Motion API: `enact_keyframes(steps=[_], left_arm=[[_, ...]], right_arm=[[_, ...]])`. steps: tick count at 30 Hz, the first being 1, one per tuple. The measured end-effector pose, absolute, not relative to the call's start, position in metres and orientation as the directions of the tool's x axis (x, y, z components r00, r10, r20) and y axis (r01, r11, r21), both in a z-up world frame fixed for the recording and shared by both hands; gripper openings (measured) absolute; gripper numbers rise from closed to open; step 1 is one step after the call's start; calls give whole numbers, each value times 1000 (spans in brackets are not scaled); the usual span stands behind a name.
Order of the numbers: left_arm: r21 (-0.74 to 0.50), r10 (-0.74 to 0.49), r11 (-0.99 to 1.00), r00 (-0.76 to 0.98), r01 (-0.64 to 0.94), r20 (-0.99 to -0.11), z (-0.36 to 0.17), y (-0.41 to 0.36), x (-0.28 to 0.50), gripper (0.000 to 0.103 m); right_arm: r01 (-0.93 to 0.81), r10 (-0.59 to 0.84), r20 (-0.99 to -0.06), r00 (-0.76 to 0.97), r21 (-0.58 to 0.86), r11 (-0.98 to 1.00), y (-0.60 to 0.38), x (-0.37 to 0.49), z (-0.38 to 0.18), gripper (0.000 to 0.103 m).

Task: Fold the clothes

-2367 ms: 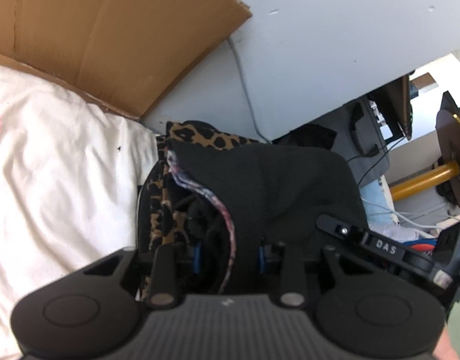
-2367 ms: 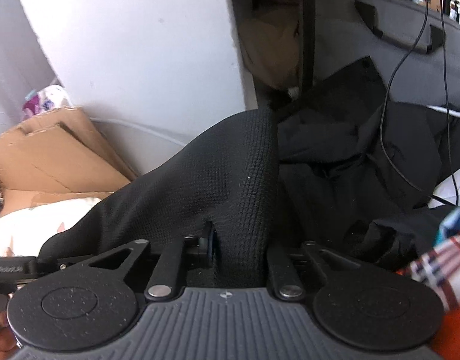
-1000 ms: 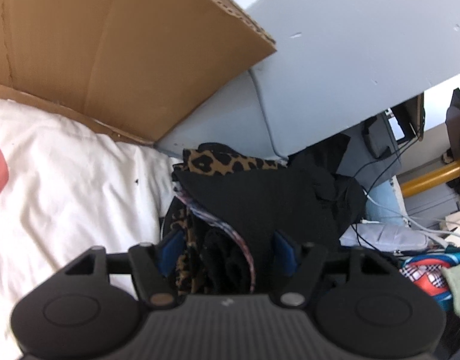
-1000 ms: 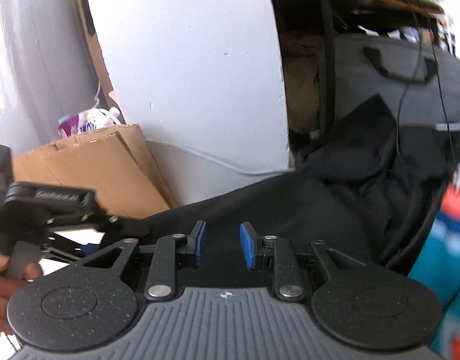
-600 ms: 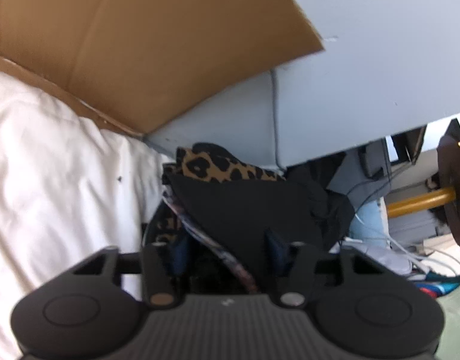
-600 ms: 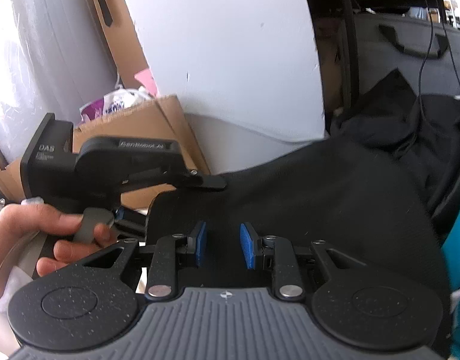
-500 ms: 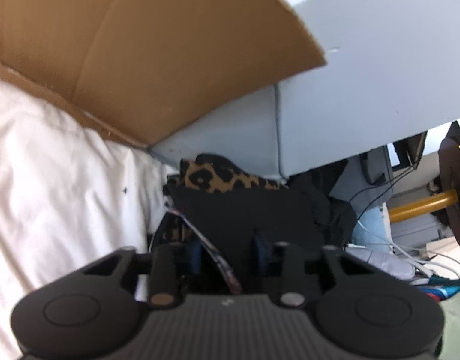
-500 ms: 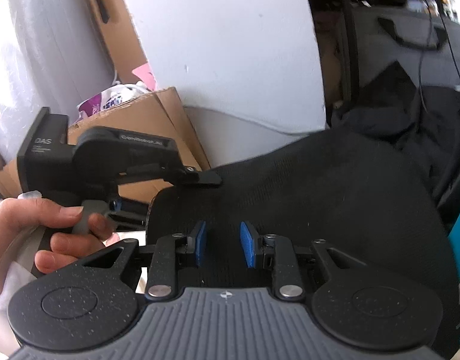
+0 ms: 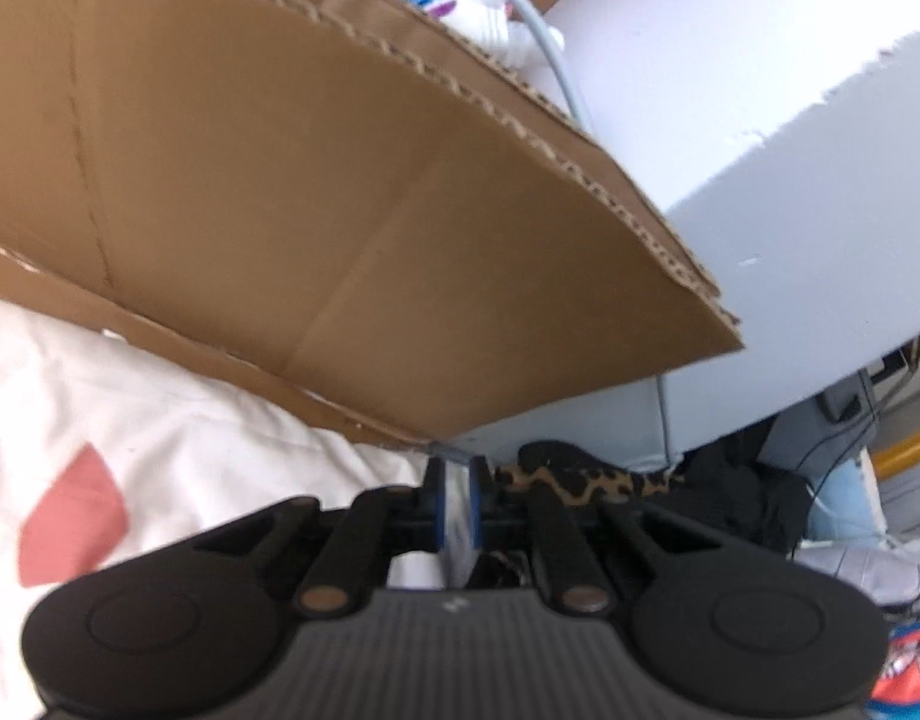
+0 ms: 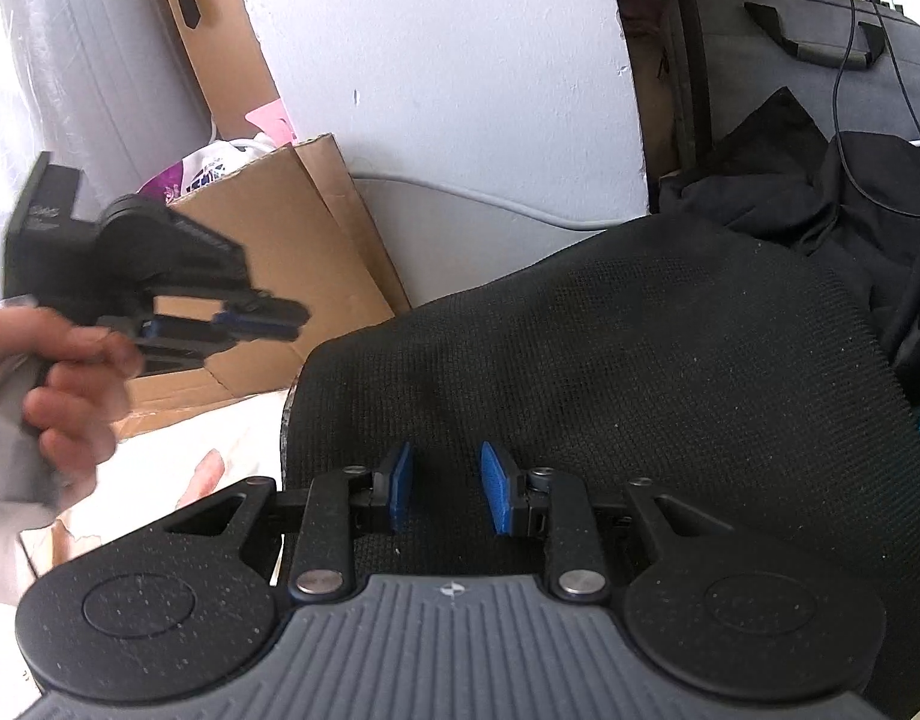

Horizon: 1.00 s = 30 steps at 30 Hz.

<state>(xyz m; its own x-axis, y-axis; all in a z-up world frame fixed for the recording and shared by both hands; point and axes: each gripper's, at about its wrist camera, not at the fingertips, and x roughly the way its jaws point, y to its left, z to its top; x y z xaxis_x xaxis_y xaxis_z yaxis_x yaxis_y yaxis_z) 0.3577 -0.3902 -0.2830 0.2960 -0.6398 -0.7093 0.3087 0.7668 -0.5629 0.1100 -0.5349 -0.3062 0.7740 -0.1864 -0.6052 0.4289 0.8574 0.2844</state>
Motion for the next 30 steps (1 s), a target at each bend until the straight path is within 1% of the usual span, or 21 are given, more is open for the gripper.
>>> enact_keyframes(steps=[8, 10, 11, 12, 16, 17, 19, 22, 24, 25, 28, 29, 30], left_arm=[[-593, -714, 686, 236, 421, -659, -247, -389, 325, 12], [-597, -725, 667, 204, 446, -658, -241, -396, 317, 18], [-598, -730, 657, 188, 458, -658, -238, -399, 313, 23], [-575, -718, 663, 189, 479, -670, -234, -403, 307, 26], [-568, -735, 623, 154, 538, -661, -231, -413, 289, 27], [-567, -741, 610, 144, 554, -656, -231, -414, 285, 26], [-549, -756, 579, 145, 604, -638, -229, -415, 276, 22], [-557, -789, 514, 105, 653, -605, -231, -414, 265, 22], [-511, -749, 541, 106, 668, -654, -244, -417, 260, 21], [-500, -730, 556, 103, 664, -676, -251, -418, 259, 18], [-472, -709, 571, 113, 671, -696, -269, -416, 259, 9], [-461, -701, 581, 124, 671, -703, -274, -415, 259, 3], [-466, -697, 588, 122, 661, -707, -278, -415, 261, 2]], right_arm=[[445, -196, -605, 772, 293, 846, -534, 110, -304, 32], [446, -192, -602, 775, 306, 841, -536, 109, -302, 33], [448, -189, -600, 777, 317, 836, -538, 108, -300, 33], [450, -187, -596, 781, 329, 830, -540, 106, -297, 33], [467, -210, -574, 791, 346, 814, -546, 97, -288, 33], [473, -219, -571, 791, 343, 812, -548, 95, -287, 33], [487, -231, -580, 781, 333, 808, -551, 90, -287, 33], [510, -251, -589, 768, 326, 796, -552, 81, -295, 33], [523, -259, -591, 764, 334, 784, -553, 76, -301, 33], [528, -260, -590, 764, 341, 778, -552, 74, -304, 33], [541, -273, -595, 756, 334, 772, -553, 71, -306, 34], [550, -281, -599, 750, 326, 769, -555, 70, -305, 34], [554, -283, -602, 746, 326, 766, -556, 69, -306, 34]])
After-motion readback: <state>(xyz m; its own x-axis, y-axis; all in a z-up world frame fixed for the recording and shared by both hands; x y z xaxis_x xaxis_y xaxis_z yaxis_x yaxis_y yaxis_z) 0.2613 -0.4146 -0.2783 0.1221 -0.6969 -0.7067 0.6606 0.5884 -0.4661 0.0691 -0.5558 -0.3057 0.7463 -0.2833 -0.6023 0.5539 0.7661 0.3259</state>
